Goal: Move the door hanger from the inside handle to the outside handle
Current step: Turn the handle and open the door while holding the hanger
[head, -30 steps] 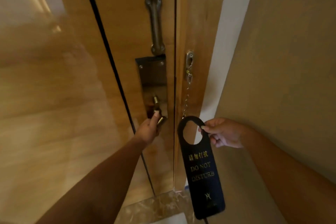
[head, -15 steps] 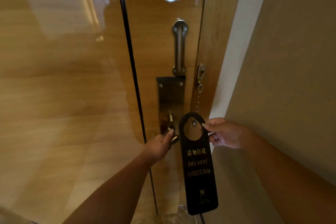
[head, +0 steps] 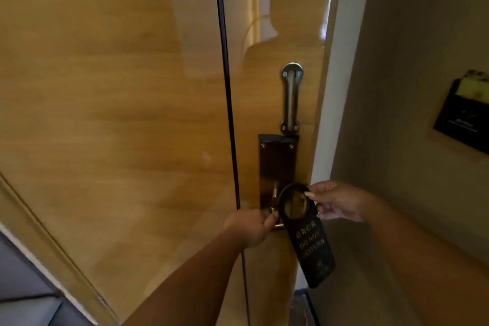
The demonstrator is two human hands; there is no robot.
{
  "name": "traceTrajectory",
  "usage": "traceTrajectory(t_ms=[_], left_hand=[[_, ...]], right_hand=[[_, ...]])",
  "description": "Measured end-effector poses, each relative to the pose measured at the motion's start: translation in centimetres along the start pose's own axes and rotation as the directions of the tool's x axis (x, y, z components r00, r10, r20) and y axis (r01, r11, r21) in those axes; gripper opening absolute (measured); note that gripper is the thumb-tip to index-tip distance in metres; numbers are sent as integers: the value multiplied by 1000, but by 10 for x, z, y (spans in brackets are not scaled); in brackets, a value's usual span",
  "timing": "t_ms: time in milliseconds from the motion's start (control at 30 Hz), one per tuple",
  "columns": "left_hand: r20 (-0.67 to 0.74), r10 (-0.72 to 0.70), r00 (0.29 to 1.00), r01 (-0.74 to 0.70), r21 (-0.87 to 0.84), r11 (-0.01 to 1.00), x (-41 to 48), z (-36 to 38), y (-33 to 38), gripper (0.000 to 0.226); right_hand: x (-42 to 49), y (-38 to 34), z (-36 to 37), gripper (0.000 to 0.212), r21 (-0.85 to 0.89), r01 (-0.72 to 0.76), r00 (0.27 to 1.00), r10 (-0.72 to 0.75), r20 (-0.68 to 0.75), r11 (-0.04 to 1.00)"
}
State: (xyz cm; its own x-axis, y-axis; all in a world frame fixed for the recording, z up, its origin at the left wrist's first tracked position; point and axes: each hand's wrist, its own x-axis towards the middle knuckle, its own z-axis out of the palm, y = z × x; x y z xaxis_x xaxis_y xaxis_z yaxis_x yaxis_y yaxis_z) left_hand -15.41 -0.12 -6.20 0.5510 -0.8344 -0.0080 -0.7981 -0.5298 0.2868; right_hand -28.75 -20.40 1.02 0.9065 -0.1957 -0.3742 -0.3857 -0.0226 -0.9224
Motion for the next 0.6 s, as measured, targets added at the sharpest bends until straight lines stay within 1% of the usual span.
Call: traceTrajectory(t_ms=[33,100,167,300,400,467,500,533,600], left_hand=[[-12,8,1000,-8,47,999,-14,1,3,66],[-18,21,1000,-19,87,996,-40,0,8,66],[-42,31,999,-24,153,988,-71,-1,12,66],[-97,37,995,-4,323,947,-139,-6,22,71],[-74,2,997,28,401,915,-177,-8,35,60],[-28,-77,997,82,406,910,-192,-10,42,53],[-4,-111,994,104,400,910,-199,-12,44,53],[8,-131,991,118,391,913,-207,-13,45,57],[11,-163,987,148,359,921,-224,-16,45,67]], right_hand=[[-16,5,11,10,-41,26,999,-27,-23,999],[-44,16,34,11,-106,84,994,-91,-63,991],[-75,31,61,11,-135,123,986,-137,-99,983],[-129,54,103,11,-106,168,981,-177,-75,980],[-160,65,127,15,-51,206,976,-209,-60,977],[-174,69,140,17,-79,207,978,-209,-19,975],[-180,70,143,17,-87,200,980,-201,-3,976],[-186,69,145,17,-82,199,980,-199,13,977],[-194,70,147,17,-17,211,977,-210,35,977]])
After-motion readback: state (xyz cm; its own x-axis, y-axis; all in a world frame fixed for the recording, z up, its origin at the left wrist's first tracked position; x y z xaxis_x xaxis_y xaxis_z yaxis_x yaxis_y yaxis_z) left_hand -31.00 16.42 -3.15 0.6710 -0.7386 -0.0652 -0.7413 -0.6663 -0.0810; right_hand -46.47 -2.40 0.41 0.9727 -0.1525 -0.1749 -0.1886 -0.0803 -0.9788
